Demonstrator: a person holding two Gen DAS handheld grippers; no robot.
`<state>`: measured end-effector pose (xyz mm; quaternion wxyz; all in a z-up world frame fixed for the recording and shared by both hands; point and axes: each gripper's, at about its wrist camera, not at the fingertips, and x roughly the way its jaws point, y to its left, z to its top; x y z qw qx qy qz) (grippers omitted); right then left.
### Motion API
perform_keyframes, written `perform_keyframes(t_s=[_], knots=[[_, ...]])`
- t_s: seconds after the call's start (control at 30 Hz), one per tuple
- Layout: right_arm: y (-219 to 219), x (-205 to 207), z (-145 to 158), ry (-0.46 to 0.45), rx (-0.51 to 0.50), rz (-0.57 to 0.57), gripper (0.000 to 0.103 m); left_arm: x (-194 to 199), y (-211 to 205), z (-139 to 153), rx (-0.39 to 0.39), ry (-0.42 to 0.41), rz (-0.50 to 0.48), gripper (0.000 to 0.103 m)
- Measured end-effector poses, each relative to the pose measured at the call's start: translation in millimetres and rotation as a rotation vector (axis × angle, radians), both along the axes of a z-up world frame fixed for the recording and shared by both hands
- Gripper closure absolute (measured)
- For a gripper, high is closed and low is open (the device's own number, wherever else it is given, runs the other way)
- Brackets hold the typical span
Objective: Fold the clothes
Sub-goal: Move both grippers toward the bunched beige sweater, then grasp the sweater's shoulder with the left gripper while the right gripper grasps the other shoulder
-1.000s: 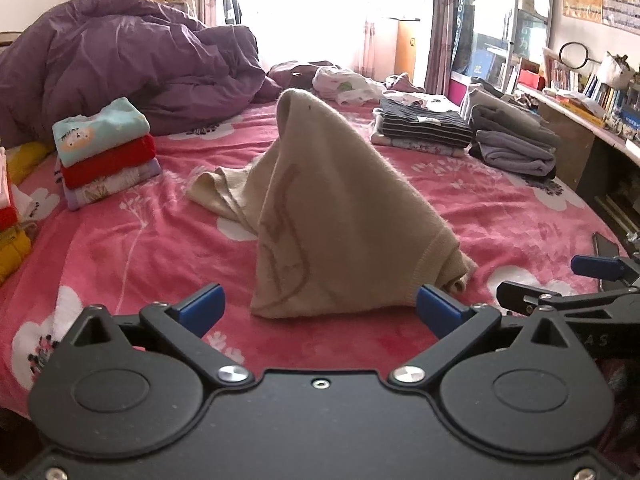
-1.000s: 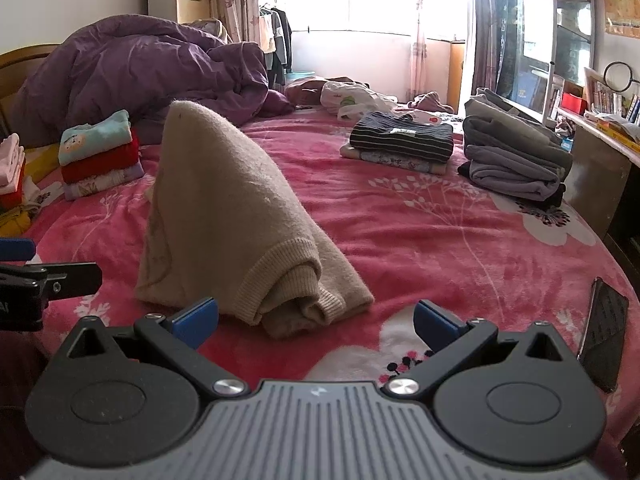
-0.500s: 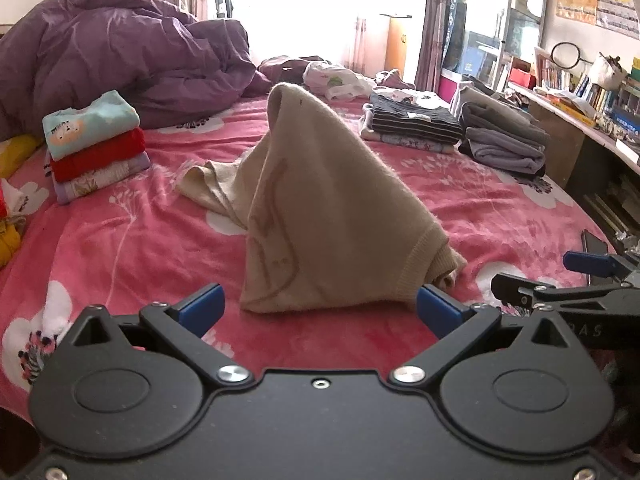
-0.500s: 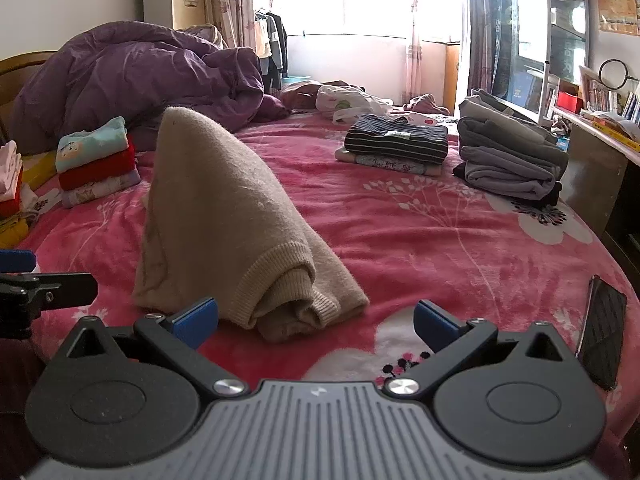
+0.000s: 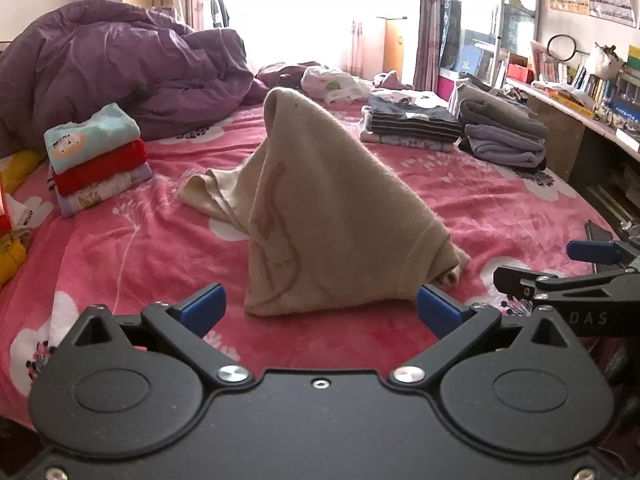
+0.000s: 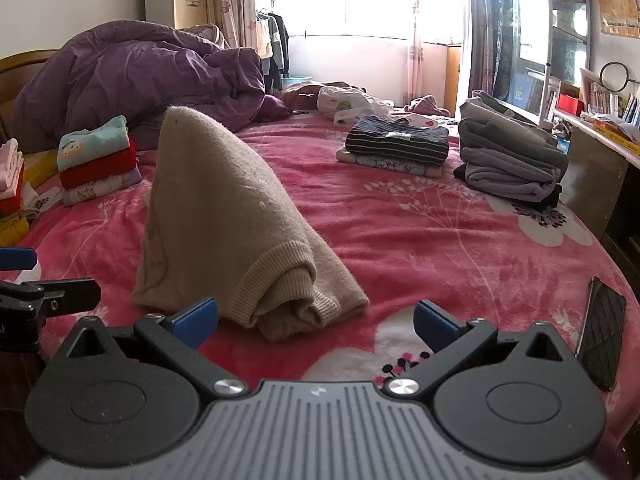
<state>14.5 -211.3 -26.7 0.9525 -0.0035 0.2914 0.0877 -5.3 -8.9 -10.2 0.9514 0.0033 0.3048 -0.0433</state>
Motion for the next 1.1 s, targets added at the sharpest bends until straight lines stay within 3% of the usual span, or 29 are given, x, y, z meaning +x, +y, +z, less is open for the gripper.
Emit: perform_keyframes(t_s=[0.27, 0.47, 0.7, 0.8, 1.0, 1.1], knots=[[0, 1, -1, 0.0, 0.0, -0.001, 0.0, 0, -4, -3, 0.037, -0.024, -0.006, 0.0], [-3, 2, -5, -0.005, 0.012, -0.004, 0.0, 2, -1, -6, -0.02, -0.002, -0.031, 0.0], [-6, 6, -14, -0.036, 0.013, 0.016, 0.0, 10, 2, -7, -0.034, 0.009, -0.013, 0.0], [-9, 9, -20, -0.056, 0.005, 0.022, 0.0, 11, -5, -11, 0.016, -0.002, -0.038, 0.001], [-20, 23, -33, -0.059, 0.011, 0.018, 0.0, 15, -32, -28, 0.236, -0.071, -0.151, 0.002], [-23, 32, -42, -0.064, 0.0, 0.023, 0.0, 24, -41, -38, 0.296, -0.074, -0.189, 0.009]])
